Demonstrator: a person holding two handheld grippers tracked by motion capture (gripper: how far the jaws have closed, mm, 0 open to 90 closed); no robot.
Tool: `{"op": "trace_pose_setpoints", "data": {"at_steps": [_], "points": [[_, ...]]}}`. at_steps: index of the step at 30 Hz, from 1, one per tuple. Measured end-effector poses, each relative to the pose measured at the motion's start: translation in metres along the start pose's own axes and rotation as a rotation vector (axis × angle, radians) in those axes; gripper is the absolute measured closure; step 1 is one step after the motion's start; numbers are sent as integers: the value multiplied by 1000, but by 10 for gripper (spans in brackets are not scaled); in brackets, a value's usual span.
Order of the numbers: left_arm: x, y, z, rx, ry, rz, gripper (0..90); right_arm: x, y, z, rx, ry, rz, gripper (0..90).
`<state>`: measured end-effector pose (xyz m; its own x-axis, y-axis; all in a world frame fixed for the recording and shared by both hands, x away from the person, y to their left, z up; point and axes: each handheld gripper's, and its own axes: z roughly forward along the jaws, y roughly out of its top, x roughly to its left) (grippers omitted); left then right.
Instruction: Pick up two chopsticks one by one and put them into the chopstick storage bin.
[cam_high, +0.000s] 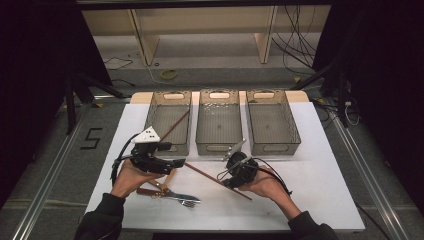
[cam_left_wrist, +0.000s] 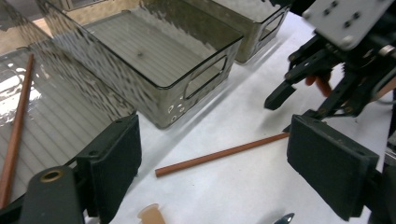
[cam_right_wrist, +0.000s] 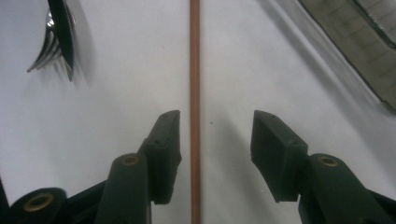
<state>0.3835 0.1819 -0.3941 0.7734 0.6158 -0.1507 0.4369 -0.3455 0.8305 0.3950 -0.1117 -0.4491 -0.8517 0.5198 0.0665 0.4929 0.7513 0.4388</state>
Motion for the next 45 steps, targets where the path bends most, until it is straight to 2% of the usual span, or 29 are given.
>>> {"op": "trace_pose_setpoints", "data": {"at_steps": [3,5,10,19,22,28,30,32,38,45], "points": [[-5,-2,0,-3,-16,4,175,1,1,3,14,1,-14,575],[-8,-4,1,9,-10,23,174,2,2,6,22,-1,-19,593],[-10,-6,2,6,-15,26,173,4,3,11,49,-3,-39,642],[-10,-9,1,13,-11,24,173,5,4,16,84,7,-45,714],[-10,-9,1,13,-15,23,173,5,4,18,96,0,-72,741],[-10,-10,2,17,-14,24,174,6,6,18,110,-13,-71,804],[-10,-10,2,15,-14,24,174,4,6,19,108,-14,-89,820],[-10,-10,2,15,-14,24,174,5,7,19,118,-12,-78,839],[-10,-9,1,15,-16,25,176,5,11,20,150,-20,-105,852],[-8,-12,3,19,-12,19,179,7,12,21,148,-28,-121,857]]}}
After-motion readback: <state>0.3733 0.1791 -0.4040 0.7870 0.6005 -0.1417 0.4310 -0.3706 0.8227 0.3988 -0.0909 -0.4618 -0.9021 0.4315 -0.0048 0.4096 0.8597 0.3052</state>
